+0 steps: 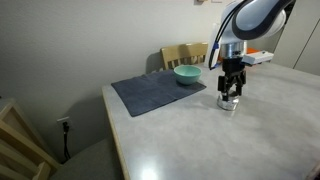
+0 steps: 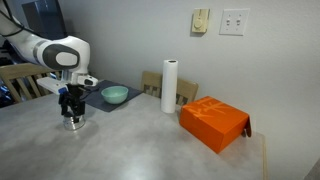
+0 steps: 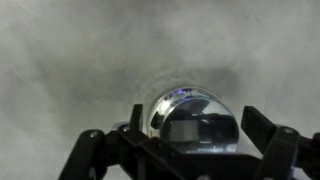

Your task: Take the lid off the silver container and put it on the table

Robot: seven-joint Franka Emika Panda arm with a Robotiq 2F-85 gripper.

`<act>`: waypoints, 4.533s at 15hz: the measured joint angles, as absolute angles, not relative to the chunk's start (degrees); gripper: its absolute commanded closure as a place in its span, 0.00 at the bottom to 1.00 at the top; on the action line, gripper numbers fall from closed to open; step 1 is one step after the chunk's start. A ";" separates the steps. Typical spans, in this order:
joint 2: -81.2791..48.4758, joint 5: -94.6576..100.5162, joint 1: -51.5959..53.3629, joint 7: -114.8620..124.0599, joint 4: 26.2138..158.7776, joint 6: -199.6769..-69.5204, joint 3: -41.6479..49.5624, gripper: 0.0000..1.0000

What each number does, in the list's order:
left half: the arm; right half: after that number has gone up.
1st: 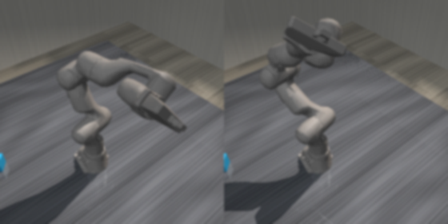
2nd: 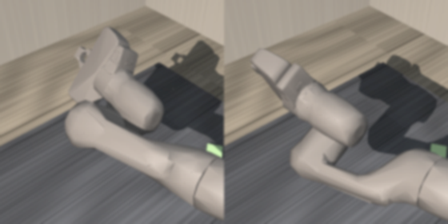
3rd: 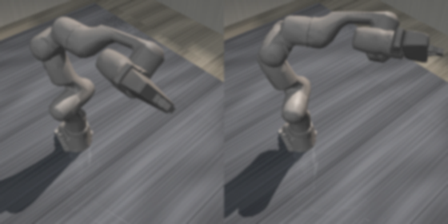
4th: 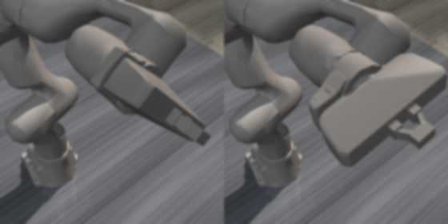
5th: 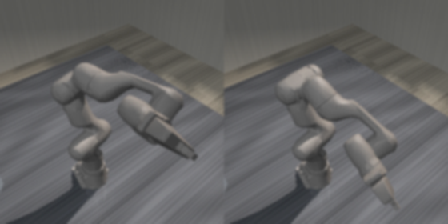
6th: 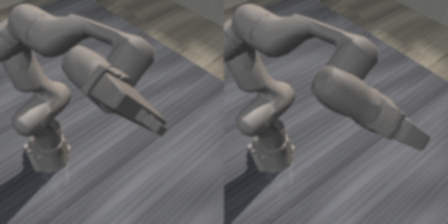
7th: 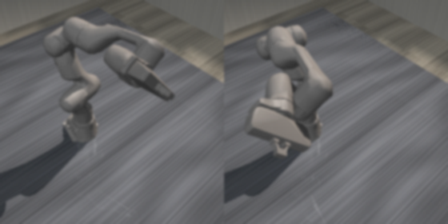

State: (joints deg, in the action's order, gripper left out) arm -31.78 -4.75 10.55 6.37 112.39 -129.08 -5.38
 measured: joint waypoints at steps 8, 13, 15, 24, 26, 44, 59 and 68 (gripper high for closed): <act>-32.41 -2.80 11.26 7.46 110.91 -129.08 -5.37 0.25; -31.92 -2.02 11.70 9.55 110.63 -129.02 -5.30 0.54; -31.51 -1.40 11.88 11.02 110.58 -129.01 -5.27 0.56; -30.65 2.22 13.62 16.66 110.64 -129.00 -4.83 0.56; -29.34 2.98 13.94 17.61 110.79 -129.01 -4.82 0.56; -20.89 -1.66 2.05 10.26 121.26 -144.13 0.47 0.56; -34.83 -3.38 1.92 7.87 111.65 -140.80 -0.14 0.56; -39.52 -3.56 1.69 7.05 104.35 -131.71 -0.50 0.56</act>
